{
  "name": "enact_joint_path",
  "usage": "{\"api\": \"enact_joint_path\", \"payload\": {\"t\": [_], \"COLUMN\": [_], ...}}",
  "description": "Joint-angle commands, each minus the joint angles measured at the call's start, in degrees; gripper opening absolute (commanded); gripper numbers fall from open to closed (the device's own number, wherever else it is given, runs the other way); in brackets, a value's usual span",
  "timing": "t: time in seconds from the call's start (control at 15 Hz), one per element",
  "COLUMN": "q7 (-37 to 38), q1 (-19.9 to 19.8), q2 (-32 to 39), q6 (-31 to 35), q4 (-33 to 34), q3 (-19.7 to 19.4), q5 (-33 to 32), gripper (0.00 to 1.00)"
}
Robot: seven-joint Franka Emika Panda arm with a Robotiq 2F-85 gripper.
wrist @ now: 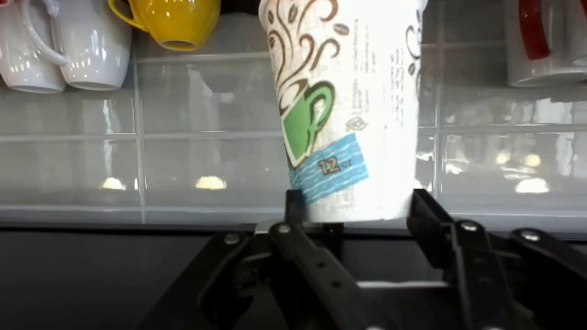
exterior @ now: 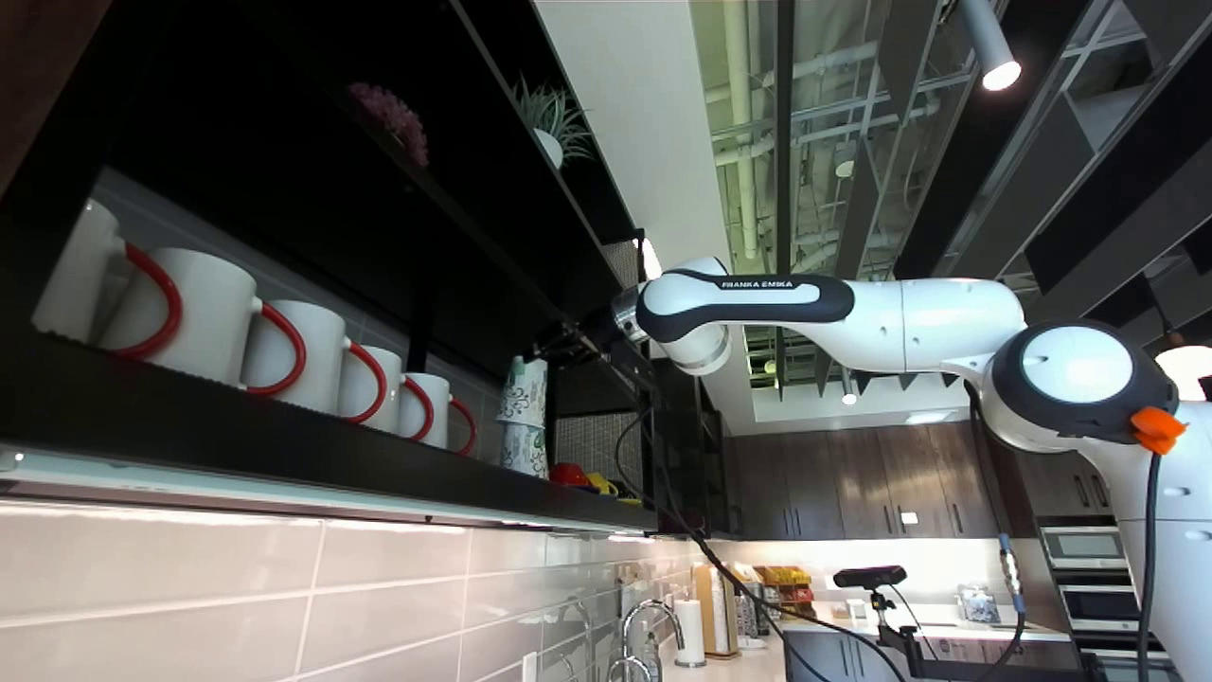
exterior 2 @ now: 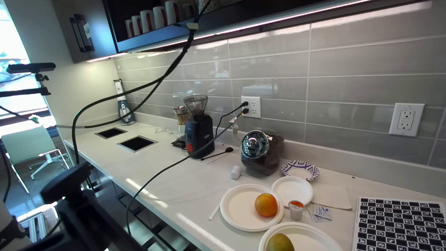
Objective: Unstack the two cups on the bottom shelf
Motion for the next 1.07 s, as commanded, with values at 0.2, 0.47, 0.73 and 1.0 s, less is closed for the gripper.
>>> {"api": "enact_joint_path", "payload": {"t": [0.2,0.47,0.73,1.0], "q7": [1.0,0.9,1.0,0.4], "q1": [-0.7,-0.2,-0.5,1.0], "q2": [-0.5,-1.8,-2.1,-2.9], "q6": [3.8,4.7,3.8,1.5], "q4": [1.4,0.6,0.8,-0.2], "q3": [0.6,0.3,0.5,1.3], "q5": [-0.8,-0.8,-0.3,1.6], "gripper": [0.34,0.34,0.34,0.34]}}
